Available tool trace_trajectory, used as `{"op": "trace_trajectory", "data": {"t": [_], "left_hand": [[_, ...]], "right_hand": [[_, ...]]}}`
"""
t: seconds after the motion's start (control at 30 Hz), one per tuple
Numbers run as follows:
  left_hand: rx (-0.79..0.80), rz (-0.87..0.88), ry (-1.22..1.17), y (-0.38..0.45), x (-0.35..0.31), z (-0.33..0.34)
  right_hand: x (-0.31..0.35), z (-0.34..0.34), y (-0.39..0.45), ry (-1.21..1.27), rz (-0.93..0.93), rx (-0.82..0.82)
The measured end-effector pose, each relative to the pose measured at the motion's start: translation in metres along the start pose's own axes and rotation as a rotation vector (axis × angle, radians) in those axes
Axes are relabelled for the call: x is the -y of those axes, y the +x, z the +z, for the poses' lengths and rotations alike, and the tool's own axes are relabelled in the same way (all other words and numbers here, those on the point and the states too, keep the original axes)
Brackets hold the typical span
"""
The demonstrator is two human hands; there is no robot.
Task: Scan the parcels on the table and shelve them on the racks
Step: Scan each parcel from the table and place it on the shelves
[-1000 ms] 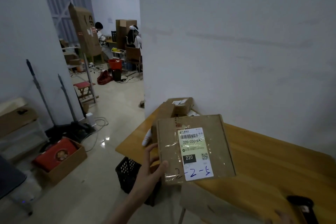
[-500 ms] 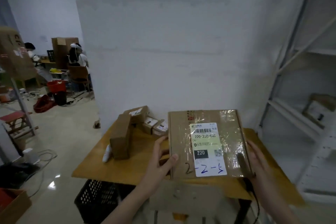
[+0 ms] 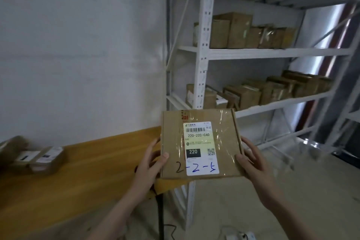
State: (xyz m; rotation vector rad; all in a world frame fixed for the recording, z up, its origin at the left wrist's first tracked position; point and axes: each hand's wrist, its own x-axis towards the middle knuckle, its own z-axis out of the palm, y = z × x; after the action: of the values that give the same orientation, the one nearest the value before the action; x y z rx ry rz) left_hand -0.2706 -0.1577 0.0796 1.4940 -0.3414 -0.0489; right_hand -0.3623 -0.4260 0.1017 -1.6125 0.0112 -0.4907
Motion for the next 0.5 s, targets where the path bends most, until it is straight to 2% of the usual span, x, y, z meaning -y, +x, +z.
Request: {"op": "trace_trajectory", "data": {"t": [0.23, 0.5], "left_hand": [[0.159, -0.001, -0.046, 0.053, -0.004, 0.148], [0.314, 0.067, -0.048, 0.154, -0.011, 0.255]], "right_hand": [[0.011, -0.140, 0.021, -0.050, 0.027, -0.109], [0.015, -0.235, 0.086, -0.046, 0.001, -0.213]]}}
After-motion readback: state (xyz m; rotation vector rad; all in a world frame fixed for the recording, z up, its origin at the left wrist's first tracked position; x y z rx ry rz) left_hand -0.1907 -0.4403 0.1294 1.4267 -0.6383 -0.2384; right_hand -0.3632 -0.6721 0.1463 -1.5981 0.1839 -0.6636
